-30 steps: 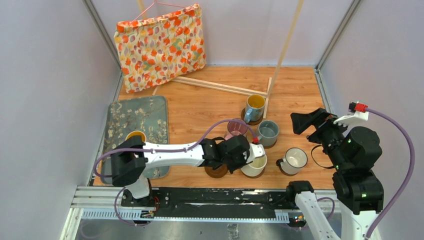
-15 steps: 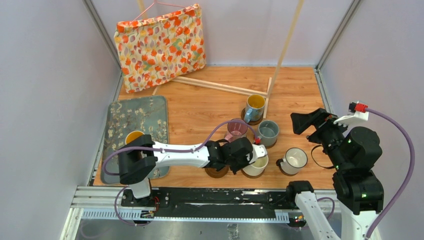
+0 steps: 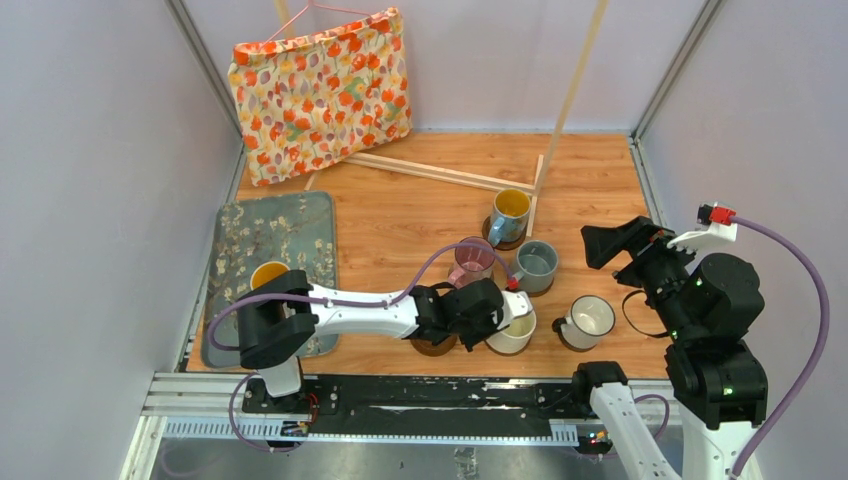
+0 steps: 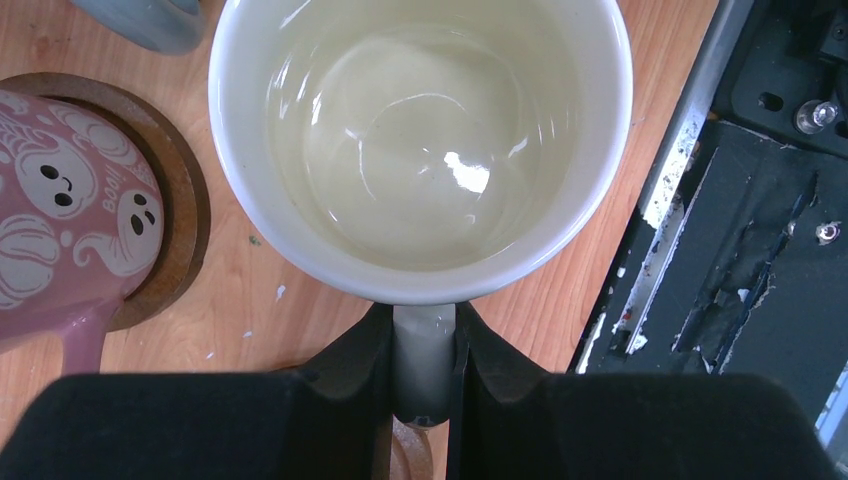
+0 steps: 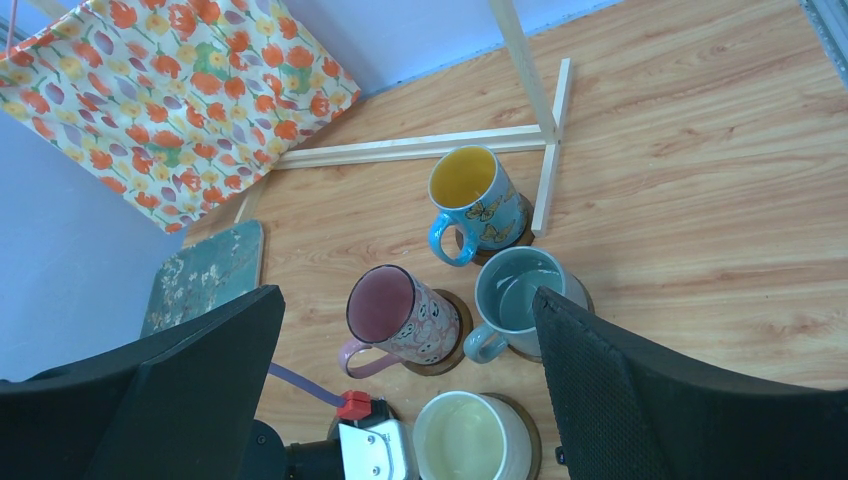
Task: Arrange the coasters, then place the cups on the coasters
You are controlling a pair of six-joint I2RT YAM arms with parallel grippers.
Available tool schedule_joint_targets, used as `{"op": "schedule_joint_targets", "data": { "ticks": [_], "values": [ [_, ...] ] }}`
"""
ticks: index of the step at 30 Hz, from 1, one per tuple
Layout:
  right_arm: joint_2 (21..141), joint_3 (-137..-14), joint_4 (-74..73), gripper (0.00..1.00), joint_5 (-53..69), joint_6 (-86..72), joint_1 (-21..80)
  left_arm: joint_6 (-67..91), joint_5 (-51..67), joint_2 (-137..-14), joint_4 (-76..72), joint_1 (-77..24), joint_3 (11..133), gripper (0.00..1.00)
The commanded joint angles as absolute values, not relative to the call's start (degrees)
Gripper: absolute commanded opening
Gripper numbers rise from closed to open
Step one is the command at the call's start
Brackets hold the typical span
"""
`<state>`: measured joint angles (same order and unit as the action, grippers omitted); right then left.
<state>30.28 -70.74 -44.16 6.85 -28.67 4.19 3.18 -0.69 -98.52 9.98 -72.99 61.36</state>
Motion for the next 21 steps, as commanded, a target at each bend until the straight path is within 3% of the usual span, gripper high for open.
{"op": "schedule_joint_targets", "data": {
  "ticks": [1,8,21],
  "values": [
    [30.28,-70.82,-44.39,1.0,7.07,-28.71,5.0,3.86,-1.49,-98.94,6.93,-73.52,60.71,0.0],
    [30.15,-70.93,-44.38,1.0,7.19,-28.69,5.01,4.09,-2.28,-99.65,6.81,-73.49,61.29,0.01],
    [29.97,-70.9,-44.38,1.0,7.29,-28.77,4.99,4.13,-2.87,-100.64,6.42,-73.54,61.55,0.24]
  ]
}}
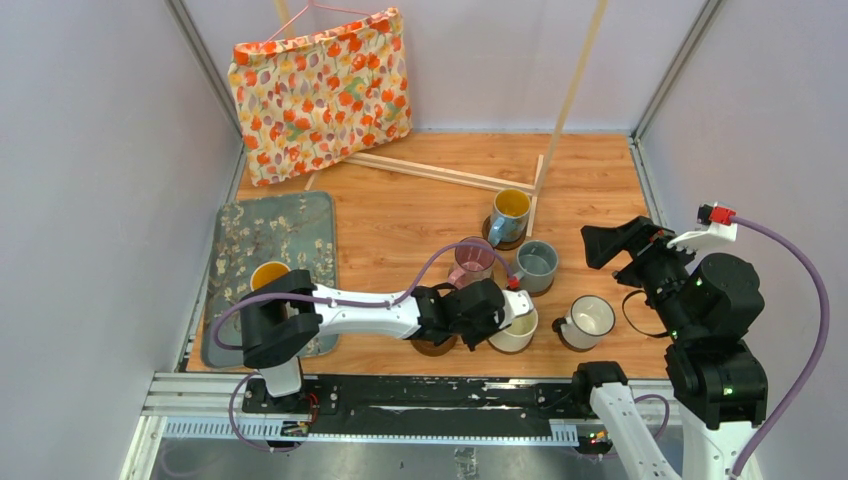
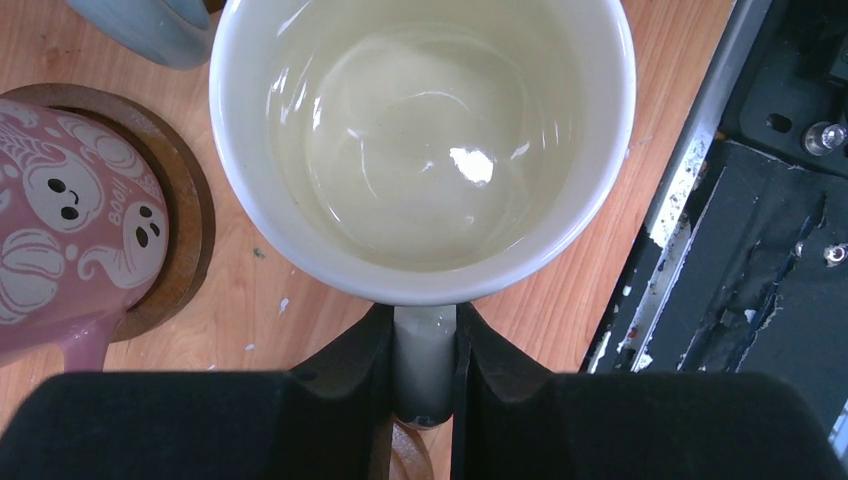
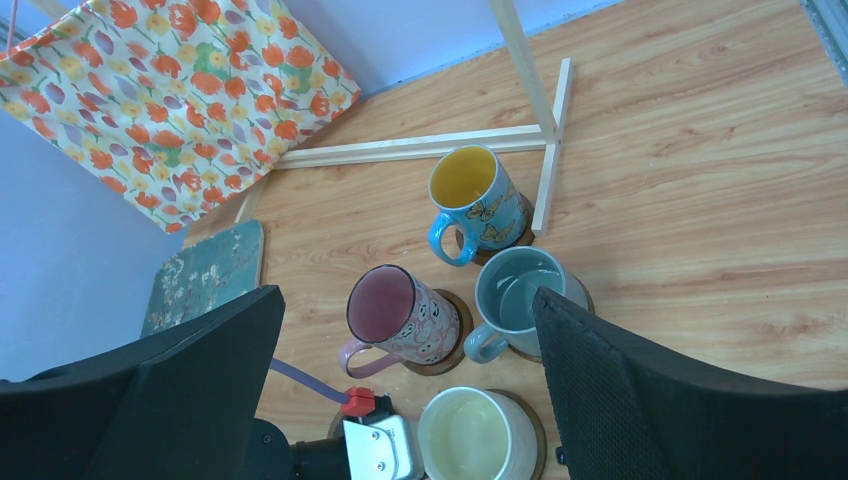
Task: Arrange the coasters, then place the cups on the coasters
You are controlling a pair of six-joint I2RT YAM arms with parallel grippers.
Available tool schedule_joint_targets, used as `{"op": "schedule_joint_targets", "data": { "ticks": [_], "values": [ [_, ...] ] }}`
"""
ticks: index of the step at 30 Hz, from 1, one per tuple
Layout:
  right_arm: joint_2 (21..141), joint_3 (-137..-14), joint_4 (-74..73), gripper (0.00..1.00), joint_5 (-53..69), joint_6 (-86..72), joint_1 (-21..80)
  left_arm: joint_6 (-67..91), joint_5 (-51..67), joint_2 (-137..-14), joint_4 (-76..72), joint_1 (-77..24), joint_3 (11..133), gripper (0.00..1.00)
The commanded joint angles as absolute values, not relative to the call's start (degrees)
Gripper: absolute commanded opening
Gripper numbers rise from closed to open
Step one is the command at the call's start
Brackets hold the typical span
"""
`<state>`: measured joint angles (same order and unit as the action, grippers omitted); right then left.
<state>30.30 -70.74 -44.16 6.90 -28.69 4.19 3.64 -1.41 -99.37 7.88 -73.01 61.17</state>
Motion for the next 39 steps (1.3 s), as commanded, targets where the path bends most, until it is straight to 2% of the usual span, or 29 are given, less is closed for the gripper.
{"op": "schedule_joint_targets", "data": {
  "ticks": [1,8,19,29,39],
  "values": [
    [29.97,-70.91,-44.38,1.0,7.29,-28.74,5.01,4.13,-2.92,-100.71,6.42,-73.48,61.68,0.27],
    [29.89,-70.88,-44.36,1.0,7.36,-28.85,5.02,3.79,-3.29,-100.78,6.46,-73.52,62.25,0.42],
    [29.45,-70.67,-44.47,1.0,7.11,-28.81,5.01,3.67,-4.49,-101.73,6.27,-73.54,64.16,0.49],
    [29.44,-70.29,-44.56,1.0,7.18,-28.57,5.0,3.3,-4.92,-102.09,6.36,-73.53,65.07,0.63],
    [29.53,-69.99,-44.56,1.0,7.02,-28.59,5.01,3.33,-1.88,-96.03,8.47,-73.52,63.76,0.71]
  ]
}}
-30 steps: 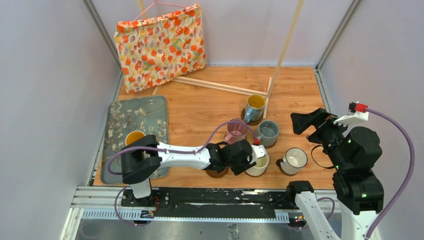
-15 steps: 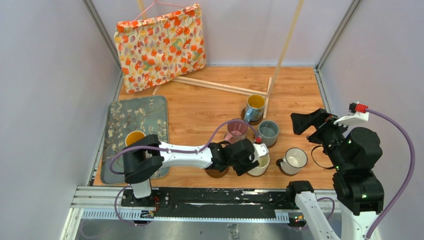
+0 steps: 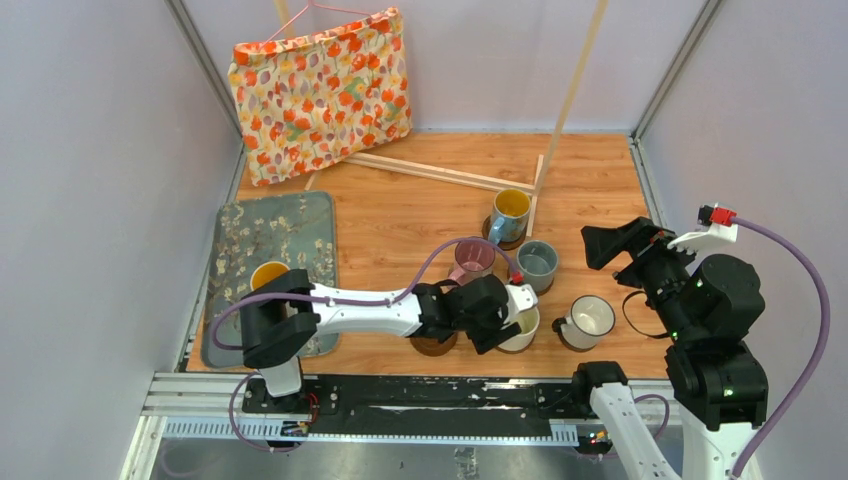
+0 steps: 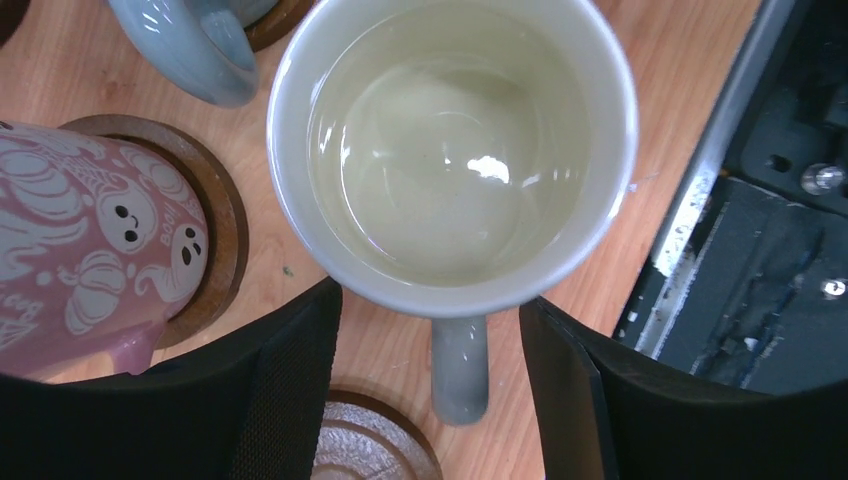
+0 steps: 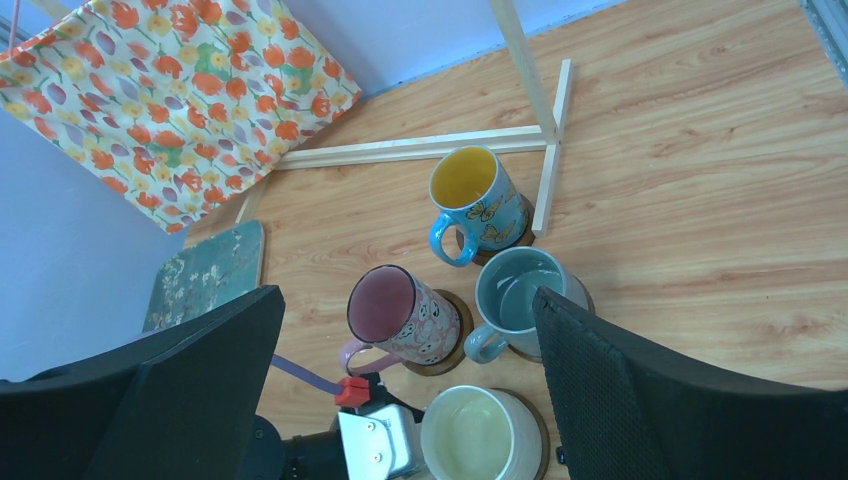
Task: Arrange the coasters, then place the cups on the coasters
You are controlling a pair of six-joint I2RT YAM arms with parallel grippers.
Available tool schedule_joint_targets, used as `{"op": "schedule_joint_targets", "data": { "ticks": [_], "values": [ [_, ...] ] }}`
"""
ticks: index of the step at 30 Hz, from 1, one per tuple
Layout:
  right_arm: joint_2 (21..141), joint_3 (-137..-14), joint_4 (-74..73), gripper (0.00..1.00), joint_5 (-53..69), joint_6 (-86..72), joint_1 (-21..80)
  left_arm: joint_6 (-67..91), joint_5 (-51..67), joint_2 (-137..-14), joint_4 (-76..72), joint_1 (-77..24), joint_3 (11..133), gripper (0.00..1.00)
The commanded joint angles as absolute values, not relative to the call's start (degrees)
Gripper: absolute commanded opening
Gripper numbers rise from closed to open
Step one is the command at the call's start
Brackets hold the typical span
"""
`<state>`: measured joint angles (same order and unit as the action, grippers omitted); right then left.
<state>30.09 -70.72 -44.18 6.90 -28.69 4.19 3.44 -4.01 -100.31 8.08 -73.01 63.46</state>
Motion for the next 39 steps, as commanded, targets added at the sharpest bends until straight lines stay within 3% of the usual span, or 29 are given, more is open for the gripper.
{"op": "schedule_joint_targets", "data": {
  "ticks": [1,11,20,29,39],
  "values": [
    [29.54,-69.9,-44.56,1.0,6.99,-28.72,4.97,3.4,-1.32,-95.32,8.84,-73.5,63.5,0.72],
    [29.36,-69.18,-44.56,1.0,6.98,-28.98,4.97,6.24,-0.6,-86.19,10.68,-73.49,60.98,0.82],
    [29.48,-68.56,-44.56,1.0,7.24,-28.98,5.04,12.73,-12.98,-76.3,14.35,-71.77,58.88,0.95],
    [29.79,-67.88,-44.4,1.0,7.59,-28.5,4.99,27.82,-33.96,-71.74,28.95,-64.22,59.93,0.96],
    [30.14,-67.25,-44.03,1.0,8.12,-27.15,5.02,37.89,-41.94,-66.63,38.34,-52.46,56.59,0.97]
  ]
}}
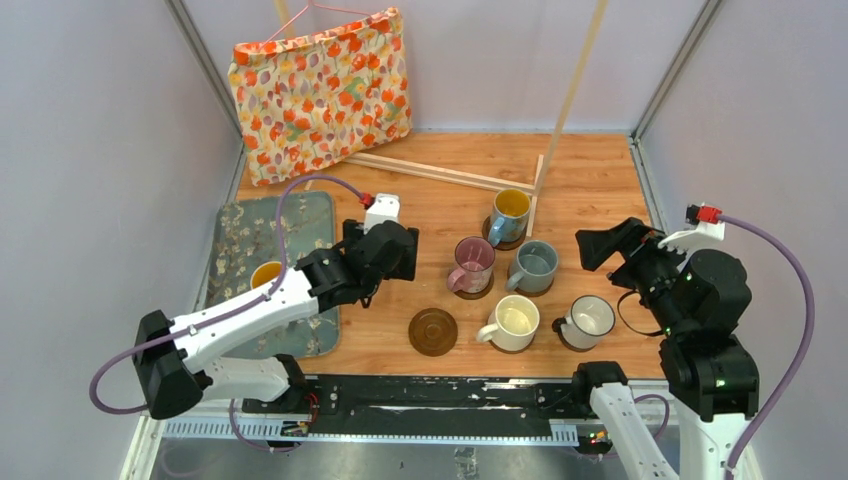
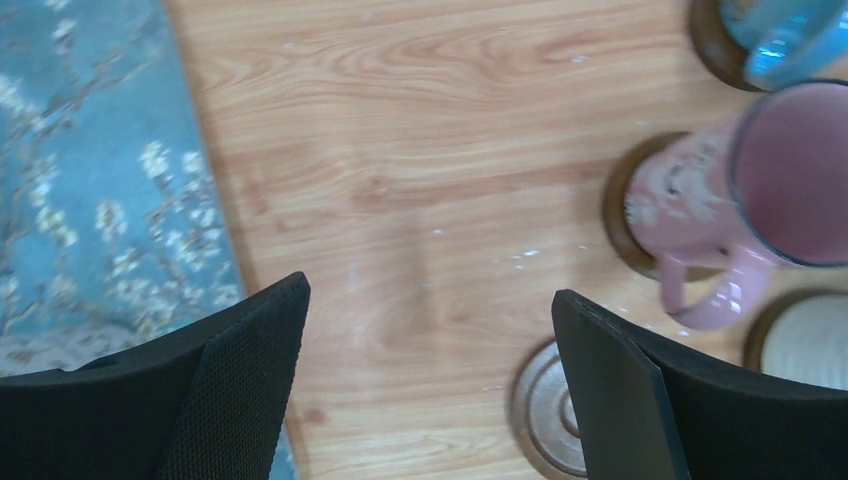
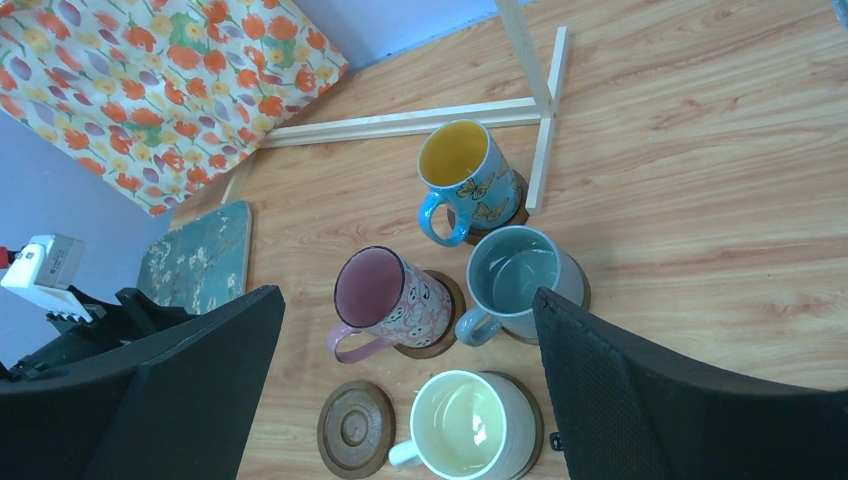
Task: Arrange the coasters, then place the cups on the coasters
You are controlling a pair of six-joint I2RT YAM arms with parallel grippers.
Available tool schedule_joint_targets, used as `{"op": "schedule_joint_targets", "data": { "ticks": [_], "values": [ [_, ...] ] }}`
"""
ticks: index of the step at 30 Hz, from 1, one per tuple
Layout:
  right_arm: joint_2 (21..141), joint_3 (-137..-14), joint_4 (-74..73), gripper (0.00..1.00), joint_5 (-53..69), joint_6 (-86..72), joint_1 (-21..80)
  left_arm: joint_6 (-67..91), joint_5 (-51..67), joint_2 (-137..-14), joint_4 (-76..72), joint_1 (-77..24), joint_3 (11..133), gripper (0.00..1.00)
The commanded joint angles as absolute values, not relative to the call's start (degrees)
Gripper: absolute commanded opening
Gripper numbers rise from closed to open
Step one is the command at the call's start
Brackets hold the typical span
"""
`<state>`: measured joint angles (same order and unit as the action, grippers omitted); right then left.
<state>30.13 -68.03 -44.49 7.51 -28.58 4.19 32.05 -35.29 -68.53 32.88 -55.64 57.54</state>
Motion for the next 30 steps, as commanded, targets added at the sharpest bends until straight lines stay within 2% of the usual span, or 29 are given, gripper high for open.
{"op": "schedule_joint_targets", "data": {
  "ticks": [1,9,22,30],
  "values": [
    [30.07,-67.12,-44.03,1.0,8.17,-26.88,4.99,38.65,-42.23,-66.18,38.96,-51.1,56.26,0.97],
    [29.97,-66.52,-45.43,1.0,9.44,-25.15,5.01,44.28,-42.55,-61.0,42.7,-39.49,50.92,0.98],
    [30.27,-65.19,-47.29,1.0,11.12,-23.78,5.0,53.07,-49.43,-49.1,58.55,-35.16,49.57,0.98],
    [30.59,-64.25,-47.35,1.0,12.16,-23.78,5.0,55.06,-50.86,-43.93,61.26,-28.62,46.27,1.0]
  ]
}}
